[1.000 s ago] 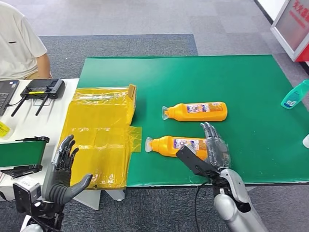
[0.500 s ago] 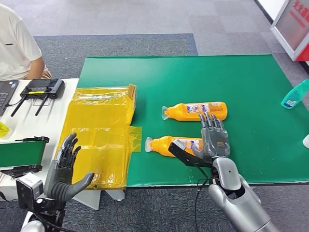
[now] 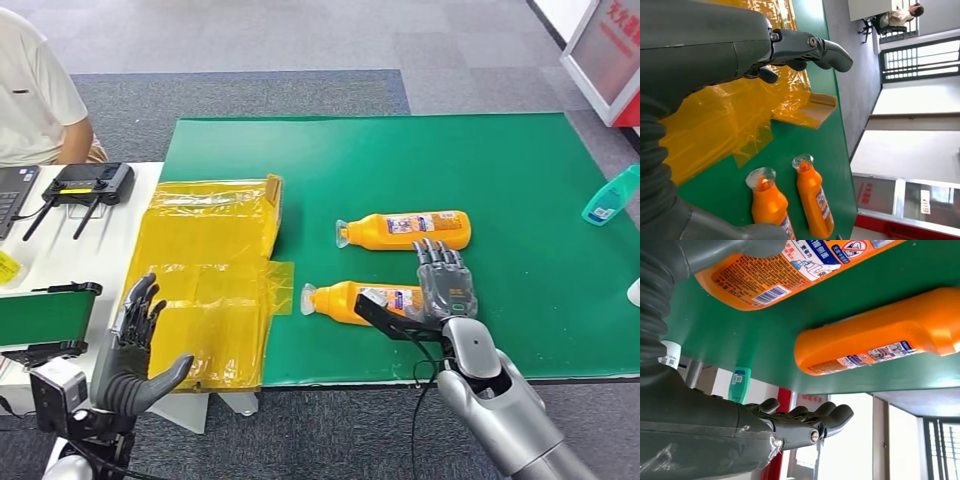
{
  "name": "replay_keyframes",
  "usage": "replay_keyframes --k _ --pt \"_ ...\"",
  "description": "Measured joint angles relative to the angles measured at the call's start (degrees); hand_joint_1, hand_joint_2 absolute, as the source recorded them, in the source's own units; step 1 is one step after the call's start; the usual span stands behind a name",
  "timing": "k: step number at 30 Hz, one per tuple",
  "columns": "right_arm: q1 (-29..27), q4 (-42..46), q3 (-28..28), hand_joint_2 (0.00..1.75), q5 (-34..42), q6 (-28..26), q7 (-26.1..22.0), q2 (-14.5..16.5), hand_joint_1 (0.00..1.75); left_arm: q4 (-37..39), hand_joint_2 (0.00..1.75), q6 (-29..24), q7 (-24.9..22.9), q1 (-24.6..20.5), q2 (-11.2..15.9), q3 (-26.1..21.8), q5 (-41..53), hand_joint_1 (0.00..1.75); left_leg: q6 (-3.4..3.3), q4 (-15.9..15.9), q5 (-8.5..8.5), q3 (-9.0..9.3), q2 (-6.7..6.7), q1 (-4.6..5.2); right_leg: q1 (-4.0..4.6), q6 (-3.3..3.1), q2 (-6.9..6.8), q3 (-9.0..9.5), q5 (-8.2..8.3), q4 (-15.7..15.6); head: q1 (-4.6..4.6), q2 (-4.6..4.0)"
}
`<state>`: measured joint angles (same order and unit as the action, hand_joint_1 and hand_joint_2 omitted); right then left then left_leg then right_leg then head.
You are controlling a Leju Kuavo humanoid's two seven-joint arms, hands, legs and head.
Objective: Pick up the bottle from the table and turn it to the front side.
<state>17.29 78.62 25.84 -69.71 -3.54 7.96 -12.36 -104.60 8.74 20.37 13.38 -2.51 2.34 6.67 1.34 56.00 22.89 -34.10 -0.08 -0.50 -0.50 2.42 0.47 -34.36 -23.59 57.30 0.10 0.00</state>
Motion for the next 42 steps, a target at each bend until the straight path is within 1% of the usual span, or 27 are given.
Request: replay_keyframes --k 8,15,21,31,36,39,41,42 --pt "1.6 0.0 1.2 1.75 2.3 3.4 0.4 -1.4 0.0 0.2 1.75 0.2 0.3 0.2 -0.7 -1.2 0.0 0.0 -0.02 0.0 -0.05 0.0 0.0 0.01 -0.01 0.07 0.0 0.02 0.08 0.0 0.0 0.0" --pt "3.8 0.0 2.9 1.75 5.8 6.8 0.4 -3.2 0.0 0.4 1.75 0.5 0.4 0.3 -1.0 -2.2 -0.1 0.0 -0.04 0.0 -0.11 0.0 0.0 0.01 -0.01 0.09 0.0 0.03 0.12 0.0 0.0 0.0" --pt "4.6 0.8 3.9 1.75 8.4 6.1 0.8 -4.4 0.0 0.5 1.75 0.9 0.7 0.6 -1.4 -2.7 -0.2 0.0 -0.05 0.0 -0.13 -0.03 -0.01 0.01 -0.01 0.09 0.0 0.01 0.13 0.0 0.0 0.0" --pt "6.1 6.2 3.3 1.75 9.2 1.7 1.4 -4.5 0.0 0.7 1.75 1.6 0.7 0.7 -2.3 -2.9 -0.2 0.0 -0.04 0.0 -0.13 -0.11 -0.01 0.01 -0.01 0.08 0.0 -0.08 0.13 0.0 -0.01 0.0" --pt "7.1 8.8 2.5 1.75 10.2 1.9 1.3 -4.5 0.0 1.0 1.75 1.6 0.8 0.9 -2.6 -2.9 -0.2 0.0 -0.04 0.0 -0.13 -0.14 0.0 0.01 -0.01 0.08 0.0 -0.11 0.13 0.0 0.0 0.0" --pt "7.8 9.8 2.0 1.75 11.6 3.9 1.3 -4.8 0.0 1.2 1.75 1.6 0.9 1.1 -2.6 -2.9 -0.2 0.0 -0.04 0.0 -0.13 -0.15 -0.01 0.01 -0.02 0.08 0.0 -0.12 0.13 0.0 0.0 0.0" --pt "8.4 10.0 2.0 1.75 15.4 8.1 1.1 -5.7 0.0 1.3 1.75 1.6 1.3 1.3 -2.7 -3.0 -0.4 0.0 -0.05 0.0 -0.13 -0.15 -0.01 0.01 -0.02 0.08 -0.01 -0.13 0.13 0.0 -0.01 0.0" --pt "8.8 10.0 2.2 1.75 18.7 10.9 0.8 -6.6 0.0 1.3 1.75 1.6 1.6 1.4 -2.7 -3.1 -0.5 0.0 -0.05 0.0 -0.13 -0.17 -0.01 0.02 -0.02 0.09 -0.01 -0.13 0.14 0.0 0.0 0.0"
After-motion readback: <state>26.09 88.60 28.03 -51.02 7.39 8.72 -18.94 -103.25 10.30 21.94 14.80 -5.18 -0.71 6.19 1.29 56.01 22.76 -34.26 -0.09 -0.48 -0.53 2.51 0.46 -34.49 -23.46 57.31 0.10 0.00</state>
